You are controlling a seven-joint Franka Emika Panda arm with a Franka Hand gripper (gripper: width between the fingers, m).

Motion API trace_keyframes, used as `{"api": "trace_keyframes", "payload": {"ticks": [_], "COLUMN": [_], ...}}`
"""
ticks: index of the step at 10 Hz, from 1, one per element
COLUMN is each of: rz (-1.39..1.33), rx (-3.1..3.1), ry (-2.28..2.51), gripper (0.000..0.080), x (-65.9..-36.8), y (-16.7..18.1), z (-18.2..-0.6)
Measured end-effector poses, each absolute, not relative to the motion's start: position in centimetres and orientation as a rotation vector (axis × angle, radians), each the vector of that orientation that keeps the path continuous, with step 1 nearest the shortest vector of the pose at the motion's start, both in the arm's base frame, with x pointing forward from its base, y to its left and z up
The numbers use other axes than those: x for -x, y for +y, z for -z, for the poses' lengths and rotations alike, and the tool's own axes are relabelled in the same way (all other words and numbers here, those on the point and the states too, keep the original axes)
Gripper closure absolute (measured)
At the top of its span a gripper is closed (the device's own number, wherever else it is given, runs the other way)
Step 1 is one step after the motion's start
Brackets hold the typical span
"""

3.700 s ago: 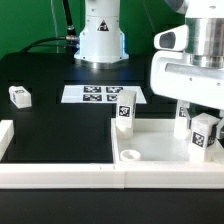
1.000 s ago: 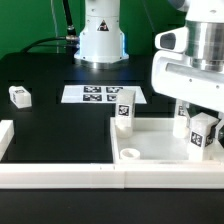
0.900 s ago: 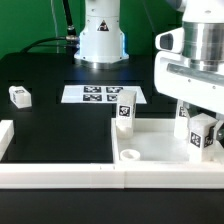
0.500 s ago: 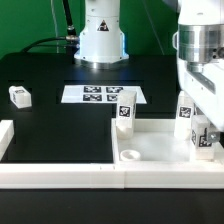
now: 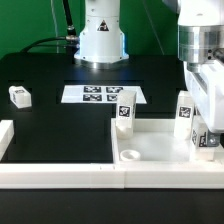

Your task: Assemble square table

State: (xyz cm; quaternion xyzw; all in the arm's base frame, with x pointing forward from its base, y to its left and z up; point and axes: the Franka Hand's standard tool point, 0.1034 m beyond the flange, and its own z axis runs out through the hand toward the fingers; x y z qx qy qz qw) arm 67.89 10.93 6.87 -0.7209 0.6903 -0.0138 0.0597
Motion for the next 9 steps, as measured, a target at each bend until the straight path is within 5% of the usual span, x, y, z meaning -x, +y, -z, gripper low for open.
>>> {"api": "trace_keyframes", "payload": {"ticks": [6,9], "rz": [0.148,0.229], "rx": [2.696,3.084], "ry": [1.412,0.46], "gripper": [0.0151,0.0151], "x": [-68.15,-68.33], "y": [11.36,10.95], "z": [-6.98,-6.91]}}
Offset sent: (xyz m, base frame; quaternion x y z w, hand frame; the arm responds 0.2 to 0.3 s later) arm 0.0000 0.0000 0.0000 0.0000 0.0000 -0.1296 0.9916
